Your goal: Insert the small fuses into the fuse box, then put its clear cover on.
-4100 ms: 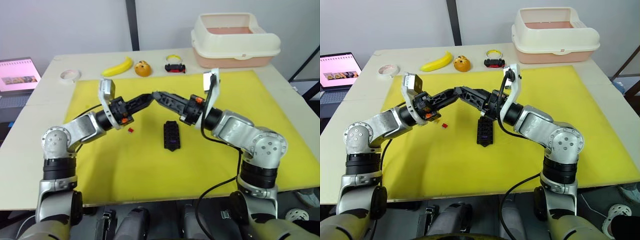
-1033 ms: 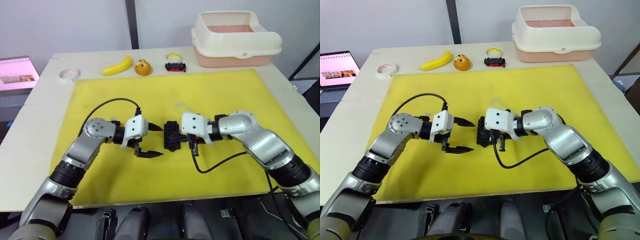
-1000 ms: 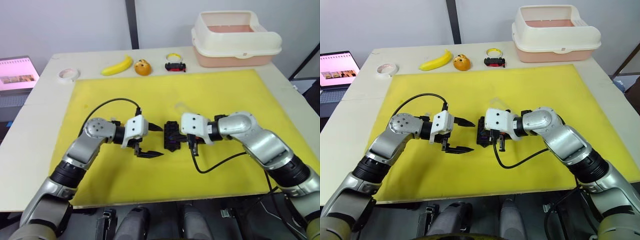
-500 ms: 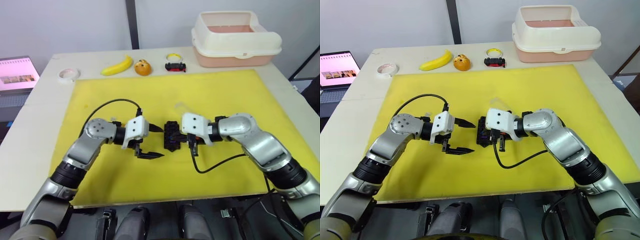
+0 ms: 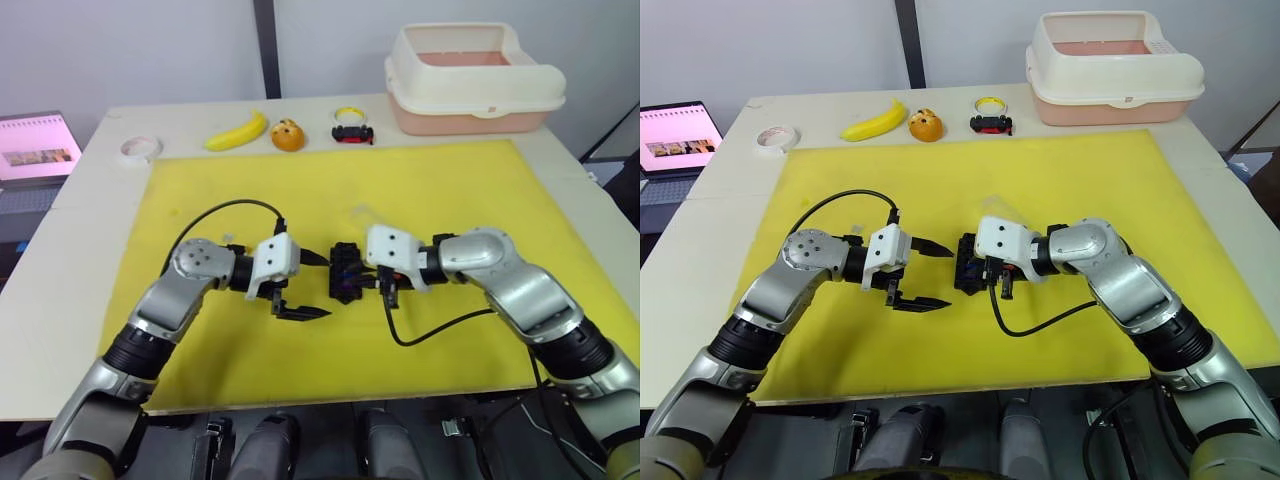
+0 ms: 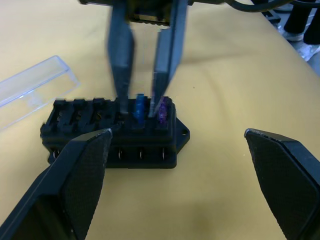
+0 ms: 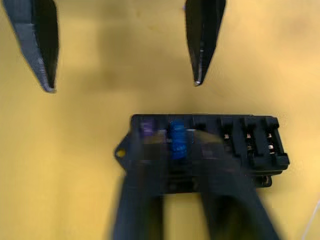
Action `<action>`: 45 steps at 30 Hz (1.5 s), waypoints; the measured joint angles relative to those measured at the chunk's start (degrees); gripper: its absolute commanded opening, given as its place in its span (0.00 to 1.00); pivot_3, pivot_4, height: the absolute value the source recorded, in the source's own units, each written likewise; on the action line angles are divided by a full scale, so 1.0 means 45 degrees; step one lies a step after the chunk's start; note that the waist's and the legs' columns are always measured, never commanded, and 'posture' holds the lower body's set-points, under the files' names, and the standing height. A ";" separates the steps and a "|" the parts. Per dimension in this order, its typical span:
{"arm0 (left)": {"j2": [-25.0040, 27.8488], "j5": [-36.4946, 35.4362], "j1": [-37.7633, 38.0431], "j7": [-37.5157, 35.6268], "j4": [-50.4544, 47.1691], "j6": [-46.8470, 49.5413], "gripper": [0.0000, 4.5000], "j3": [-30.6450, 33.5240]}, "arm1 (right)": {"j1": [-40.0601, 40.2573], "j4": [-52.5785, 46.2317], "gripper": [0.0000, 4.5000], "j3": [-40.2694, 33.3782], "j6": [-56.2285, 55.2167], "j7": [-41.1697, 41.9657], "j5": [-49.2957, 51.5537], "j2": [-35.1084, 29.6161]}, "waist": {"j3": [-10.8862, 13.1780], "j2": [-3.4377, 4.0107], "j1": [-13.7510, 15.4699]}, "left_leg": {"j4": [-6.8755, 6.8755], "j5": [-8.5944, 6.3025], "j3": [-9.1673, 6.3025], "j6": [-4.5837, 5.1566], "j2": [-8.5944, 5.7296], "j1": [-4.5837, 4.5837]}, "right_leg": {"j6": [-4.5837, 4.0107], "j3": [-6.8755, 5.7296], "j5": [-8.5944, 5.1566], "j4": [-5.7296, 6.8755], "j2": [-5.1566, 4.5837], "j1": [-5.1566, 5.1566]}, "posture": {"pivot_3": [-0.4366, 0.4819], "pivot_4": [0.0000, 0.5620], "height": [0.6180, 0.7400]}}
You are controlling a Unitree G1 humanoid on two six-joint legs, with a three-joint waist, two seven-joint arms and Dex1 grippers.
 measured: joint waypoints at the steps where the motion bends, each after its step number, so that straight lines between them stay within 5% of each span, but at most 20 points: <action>1: -0.0008 0.0000 0.0000 0.0004 0.0000 -0.0002 1.00 0.0002 | -0.0024 -0.0016 0.55 -0.0044 0.0068 0.0004 0.0001 -0.0002 | 0.0000 0.0000 -0.0001 | 0.0000 0.0000 0.0000 0.0000 0.0000 0.0000 | 0.0000 0.0000 0.0000 0.0000 0.0000 0.0000 | 0.48 0.27 1.00; 16: -0.0081 -0.0042 0.0022 0.0035 0.0001 -0.0018 1.00 0.0015 | 0.0061 -0.1594 0.55 -0.2150 0.2349 -0.0125 0.1880 0.0477 | -0.0004 -0.0007 0.0017 | 0.0008 0.0000 -0.0007 0.0000 -0.0002 0.0000 | 0.0000 -0.0001 0.0000 0.0005 -0.0001 0.0007 | 0.48 0.27 1.00; 19: -0.0127 -0.0048 0.0025 -0.0067 0.0001 -0.0031 1.00 0.0016 | 0.0881 -0.1592 0.37 -0.2679 0.2511 -0.0547 0.2507 0.1083 | -0.0005 -0.0006 0.0008 | 0.0011 0.0000 -0.0009 0.0000 -0.0002 0.0000 | -0.0001 -0.0002 0.0000 0.0012 -0.0001 0.0006 | 0.48 0.27 1.00; 22: -0.0132 -0.0045 0.0025 -0.0112 0.0002 -0.0052 1.00 0.0016 | 0.1654 -0.1591 0.04 -0.3052 0.2317 -0.0811 0.2738 0.1272 | -0.0006 -0.0007 0.0016 | 0.0014 0.0000 -0.0010 0.0000 -0.0003 0.0001 | -0.0001 -0.0002 0.0000 0.0015 -0.0001 0.0007 | 0.48 0.27 1.00; 23: -0.0130 -0.0045 0.0025 -0.0130 0.0002 -0.0052 1.00 0.0016 | 0.1981 -0.1592 0.01 -0.3072 0.2217 -0.0894 0.2759 0.1357 | -0.0006 -0.0007 0.0008 | 0.0015 0.0000 -0.0010 0.0000 -0.0003 0.0001 | 0.0000 -0.0002 0.0000 0.0016 -0.0001 0.0007 | 0.48 0.27 1.00; 45: -0.0211 -0.0026 -0.0143 -0.0154 0.0251 0.0009 1.00 0.0036 | 0.3282 -0.1336 0.01 -0.2490 0.1422 -0.2267 0.2113 0.1835 | -0.0014 -0.0007 0.0013 | 0.0042 0.0000 -0.0009 0.0000 -0.0007 0.0035 | -0.0001 0.0001 0.0000 0.0063 -0.0001 0.0030 | 0.48 0.27 1.00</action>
